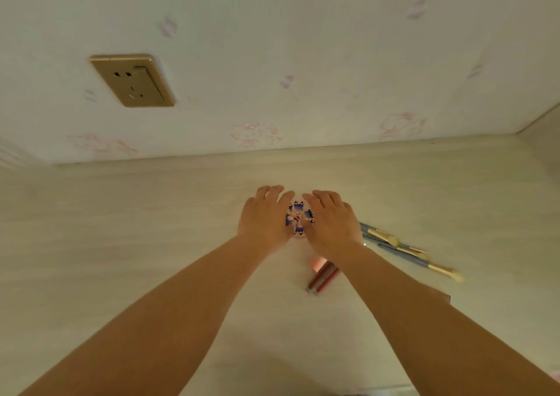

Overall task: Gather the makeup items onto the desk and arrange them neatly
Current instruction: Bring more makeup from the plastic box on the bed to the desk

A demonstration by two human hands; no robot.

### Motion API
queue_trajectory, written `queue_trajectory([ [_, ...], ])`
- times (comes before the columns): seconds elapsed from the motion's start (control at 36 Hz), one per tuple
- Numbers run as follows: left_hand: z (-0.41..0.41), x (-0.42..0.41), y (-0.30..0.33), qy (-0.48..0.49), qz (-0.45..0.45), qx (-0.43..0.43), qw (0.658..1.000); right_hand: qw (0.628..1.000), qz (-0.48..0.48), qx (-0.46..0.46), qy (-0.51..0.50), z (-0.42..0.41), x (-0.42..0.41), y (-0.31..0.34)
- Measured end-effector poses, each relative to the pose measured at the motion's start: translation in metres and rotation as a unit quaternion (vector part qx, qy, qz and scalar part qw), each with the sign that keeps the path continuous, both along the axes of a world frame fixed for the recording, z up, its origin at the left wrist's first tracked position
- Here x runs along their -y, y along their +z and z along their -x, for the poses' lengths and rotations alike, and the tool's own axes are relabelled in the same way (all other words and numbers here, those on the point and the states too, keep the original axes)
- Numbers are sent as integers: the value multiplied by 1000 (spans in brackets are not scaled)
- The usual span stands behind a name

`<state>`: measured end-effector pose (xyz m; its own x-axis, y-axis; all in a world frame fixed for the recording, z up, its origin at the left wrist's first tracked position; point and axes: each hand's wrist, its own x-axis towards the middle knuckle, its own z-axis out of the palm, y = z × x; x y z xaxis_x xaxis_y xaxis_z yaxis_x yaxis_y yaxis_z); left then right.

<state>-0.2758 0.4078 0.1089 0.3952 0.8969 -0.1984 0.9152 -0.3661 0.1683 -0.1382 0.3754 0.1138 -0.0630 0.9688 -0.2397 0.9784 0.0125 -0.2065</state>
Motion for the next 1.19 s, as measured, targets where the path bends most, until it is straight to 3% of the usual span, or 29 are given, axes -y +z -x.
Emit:
queue_trajectory([
  [0.33, -93, 77, 27, -69, -71, 5, 995, 993, -49, 43, -94, -95, 98, 24],
  [0.75, -270, 216, 30, -255, -36, -19, 966, 956, -6, 39, -289, -241, 276, 28],
  [0.89, -337, 251, 28, -347, -23, -13, 937, 914, 1, 28, -405, -282, 333, 23],
  [1.19, -449, 358, 14, -570, 13, -20, 821, 773, 4, 6, -634, -334, 468, 18],
])
